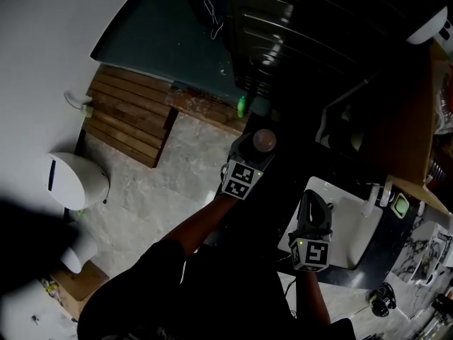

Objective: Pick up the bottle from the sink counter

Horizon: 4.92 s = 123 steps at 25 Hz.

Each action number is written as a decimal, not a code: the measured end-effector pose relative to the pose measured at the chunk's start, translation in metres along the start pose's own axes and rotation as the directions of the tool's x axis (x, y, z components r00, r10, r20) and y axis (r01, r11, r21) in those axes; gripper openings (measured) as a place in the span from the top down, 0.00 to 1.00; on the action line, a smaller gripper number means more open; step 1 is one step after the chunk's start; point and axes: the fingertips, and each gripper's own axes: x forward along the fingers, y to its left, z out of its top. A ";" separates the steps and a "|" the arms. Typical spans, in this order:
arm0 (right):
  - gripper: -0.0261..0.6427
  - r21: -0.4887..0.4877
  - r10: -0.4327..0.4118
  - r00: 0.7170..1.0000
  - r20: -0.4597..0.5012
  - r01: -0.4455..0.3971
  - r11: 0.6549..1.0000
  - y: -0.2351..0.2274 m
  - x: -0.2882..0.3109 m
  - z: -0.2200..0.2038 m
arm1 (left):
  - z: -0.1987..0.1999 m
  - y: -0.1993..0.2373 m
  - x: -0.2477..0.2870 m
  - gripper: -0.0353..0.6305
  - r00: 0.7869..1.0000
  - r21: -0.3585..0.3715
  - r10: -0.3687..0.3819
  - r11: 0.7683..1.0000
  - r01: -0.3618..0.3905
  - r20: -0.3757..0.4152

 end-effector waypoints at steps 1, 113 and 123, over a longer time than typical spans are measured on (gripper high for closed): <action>0.90 0.001 -0.003 1.000 -0.001 0.003 1.000 -0.001 0.000 -0.001 | -0.004 0.001 0.005 0.42 1.000 -0.001 0.001 1.000 -0.001 -0.011; 0.90 0.035 -0.261 0.950 0.169 0.259 0.965 0.015 -0.189 0.031 | 0.065 -0.161 -0.243 0.37 0.968 0.017 -0.172 0.985 0.172 0.185; 0.90 -0.005 -0.150 0.973 0.175 0.154 0.988 0.006 -0.168 0.042 | 0.087 -0.153 -0.231 0.37 0.974 0.007 -0.073 0.997 0.073 0.213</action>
